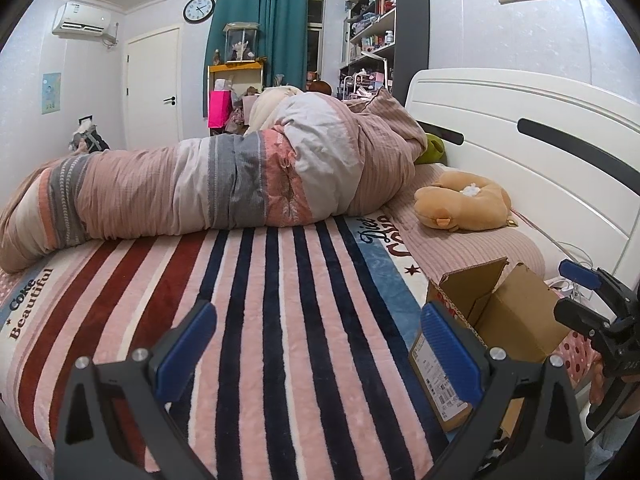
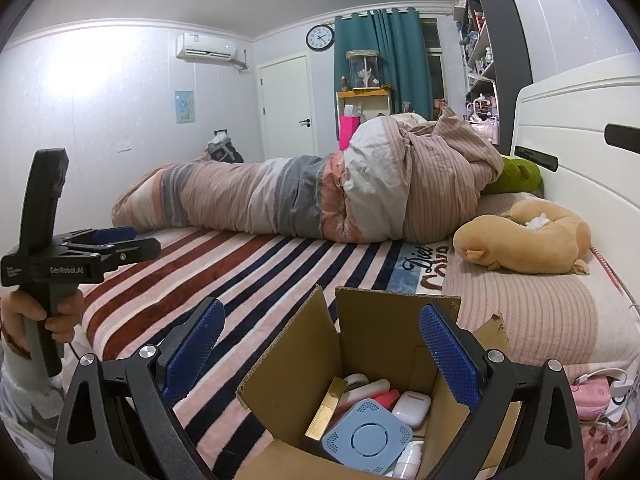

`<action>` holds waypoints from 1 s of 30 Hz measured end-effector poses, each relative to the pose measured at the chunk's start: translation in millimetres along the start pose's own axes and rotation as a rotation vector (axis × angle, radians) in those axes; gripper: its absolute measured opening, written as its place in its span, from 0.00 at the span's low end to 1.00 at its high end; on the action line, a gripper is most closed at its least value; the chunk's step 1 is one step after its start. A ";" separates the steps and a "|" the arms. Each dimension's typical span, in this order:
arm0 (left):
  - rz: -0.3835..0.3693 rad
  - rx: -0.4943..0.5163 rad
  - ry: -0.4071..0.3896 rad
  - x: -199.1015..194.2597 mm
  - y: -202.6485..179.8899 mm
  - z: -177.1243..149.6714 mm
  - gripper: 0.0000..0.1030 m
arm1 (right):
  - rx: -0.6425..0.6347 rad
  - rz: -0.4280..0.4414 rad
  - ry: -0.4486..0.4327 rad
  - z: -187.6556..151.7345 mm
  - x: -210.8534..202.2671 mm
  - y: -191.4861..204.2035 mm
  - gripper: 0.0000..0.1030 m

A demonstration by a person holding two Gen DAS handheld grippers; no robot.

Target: Organize rigid objects

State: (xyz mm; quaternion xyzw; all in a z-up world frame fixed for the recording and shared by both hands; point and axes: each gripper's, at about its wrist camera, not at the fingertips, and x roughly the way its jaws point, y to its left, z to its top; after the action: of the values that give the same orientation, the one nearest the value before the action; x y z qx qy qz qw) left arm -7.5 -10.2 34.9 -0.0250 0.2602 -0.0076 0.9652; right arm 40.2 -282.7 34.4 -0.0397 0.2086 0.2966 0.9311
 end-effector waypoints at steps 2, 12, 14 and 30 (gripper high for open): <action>0.001 0.002 -0.001 0.1 0.2 0.0 0.98 | 0.000 0.002 0.000 -0.1 -0.1 -0.1 0.96; 0.005 0.000 -0.001 -0.6 1.1 0.1 0.98 | 0.001 0.001 0.003 -1.5 0.1 1.0 0.96; 0.003 0.001 -0.001 -0.6 1.2 0.1 0.98 | 0.001 0.000 0.002 -1.2 0.1 1.0 0.96; 0.003 0.000 0.004 -1.0 1.8 -1.1 0.98 | 0.003 -0.002 0.004 -2.1 0.9 2.4 0.96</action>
State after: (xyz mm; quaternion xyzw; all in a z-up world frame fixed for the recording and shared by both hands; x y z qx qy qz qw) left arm -8.9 -8.4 34.4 -0.0248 0.2619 -0.0062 0.9647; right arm 38.8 -280.7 32.2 -0.0391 0.2111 0.2954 0.9310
